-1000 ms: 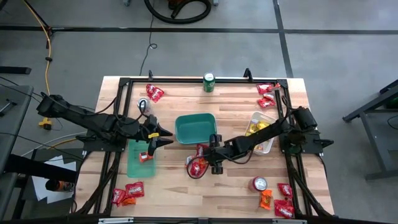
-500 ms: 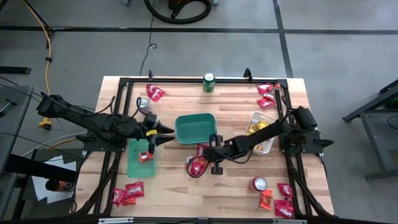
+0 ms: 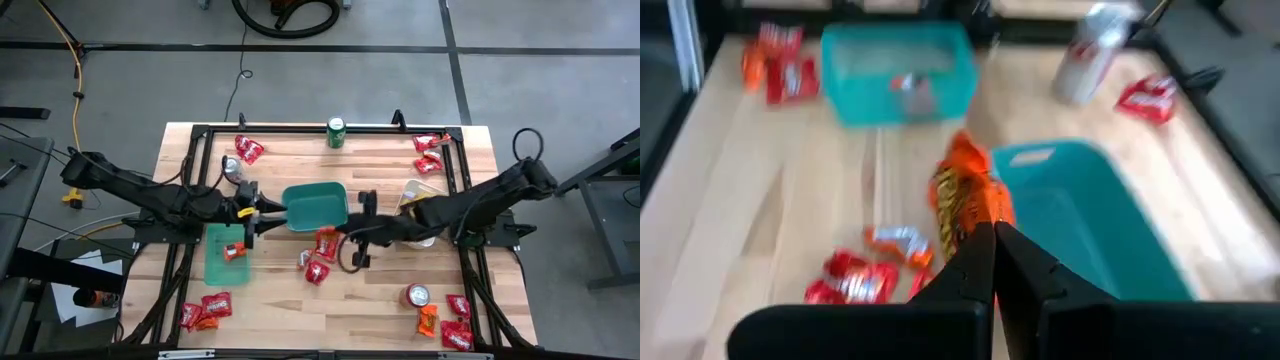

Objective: Sort candy
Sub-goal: Put the orange chocolate into the light blue bin

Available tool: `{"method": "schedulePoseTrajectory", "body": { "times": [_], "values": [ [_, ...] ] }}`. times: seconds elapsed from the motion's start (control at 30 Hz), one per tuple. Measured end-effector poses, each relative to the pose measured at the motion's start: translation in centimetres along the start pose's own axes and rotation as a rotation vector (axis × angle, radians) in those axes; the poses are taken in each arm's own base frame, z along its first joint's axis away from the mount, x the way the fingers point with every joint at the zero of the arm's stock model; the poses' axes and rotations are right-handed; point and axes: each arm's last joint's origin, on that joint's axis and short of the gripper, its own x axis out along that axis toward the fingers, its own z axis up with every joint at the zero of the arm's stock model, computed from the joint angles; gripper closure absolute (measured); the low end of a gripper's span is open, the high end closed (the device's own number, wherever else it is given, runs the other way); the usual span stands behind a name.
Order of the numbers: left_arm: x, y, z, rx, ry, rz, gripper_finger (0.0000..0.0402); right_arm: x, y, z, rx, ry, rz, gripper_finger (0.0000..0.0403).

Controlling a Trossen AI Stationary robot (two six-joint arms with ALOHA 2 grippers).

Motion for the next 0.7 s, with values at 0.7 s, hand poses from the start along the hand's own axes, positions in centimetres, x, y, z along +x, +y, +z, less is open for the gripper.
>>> {"method": "schedulePoseTrajectory", "body": {
  "times": [0.7],
  "values": [
    [9.6, -2.2, 1.6, 0.292, 0.244, -0.077, 0.0221, -1.4, -0.9, 1.2, -0.07, -0.085, -0.003, 0.0403]
  ]
}}
